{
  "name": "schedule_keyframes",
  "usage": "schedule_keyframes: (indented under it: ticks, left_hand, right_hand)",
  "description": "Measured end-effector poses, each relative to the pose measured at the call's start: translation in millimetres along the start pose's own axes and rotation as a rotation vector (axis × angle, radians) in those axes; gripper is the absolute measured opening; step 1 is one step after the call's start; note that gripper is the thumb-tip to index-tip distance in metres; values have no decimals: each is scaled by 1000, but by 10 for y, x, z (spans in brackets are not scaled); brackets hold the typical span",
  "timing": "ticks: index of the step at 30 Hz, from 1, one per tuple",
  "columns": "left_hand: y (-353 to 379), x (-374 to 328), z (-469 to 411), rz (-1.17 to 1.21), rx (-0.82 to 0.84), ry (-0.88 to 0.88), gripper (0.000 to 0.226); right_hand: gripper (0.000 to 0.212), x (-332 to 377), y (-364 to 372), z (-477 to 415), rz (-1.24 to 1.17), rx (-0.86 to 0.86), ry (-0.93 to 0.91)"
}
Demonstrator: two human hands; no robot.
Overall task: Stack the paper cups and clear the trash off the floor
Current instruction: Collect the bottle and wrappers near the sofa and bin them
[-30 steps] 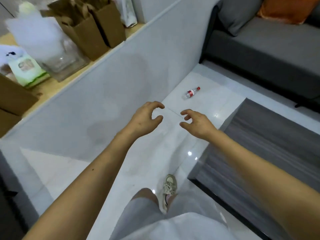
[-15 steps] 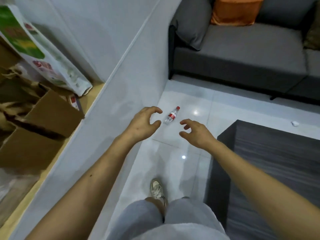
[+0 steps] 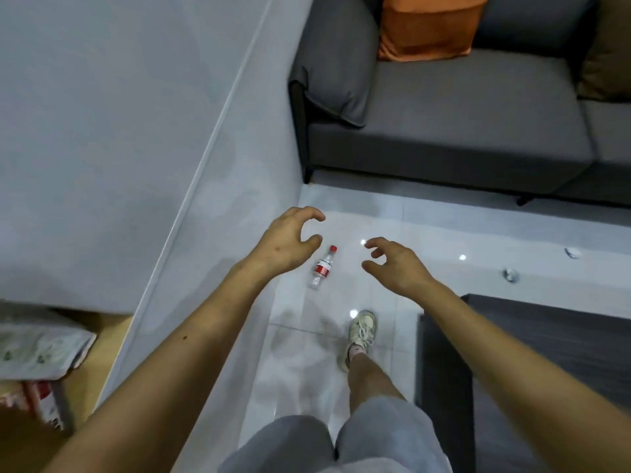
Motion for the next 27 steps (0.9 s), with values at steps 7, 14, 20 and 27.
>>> schedule_keyframes:
  ticks: [7,14,20,27]
  left_hand:
    - [-162,-169,-1127,-14,-34,-46,35]
    - [491,190,-2047,-73,5,-2,36]
    - [1751,1162,-3061,-108,28,36,37]
    - [3155,2243,-4049,-147,36,71,44]
  right_hand:
    - [37,-165,-401,-1155,-13,7,-45]
    - [38,-860,115,-1967,-8,6,-29]
    - [41,-1826,1275,-2892,145,66,-81]
    - [46,-2898,2305,-3764,421,134,-113]
Point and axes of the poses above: each hand's wrist, its own z-axis away from the middle knuckle, its own y-axis out of the palm, x = y × z, the point moved 9 cm from there along -z, towards the middle knuckle, and after that the axes turned 11 degrees about -y, right-handed, at the moved point
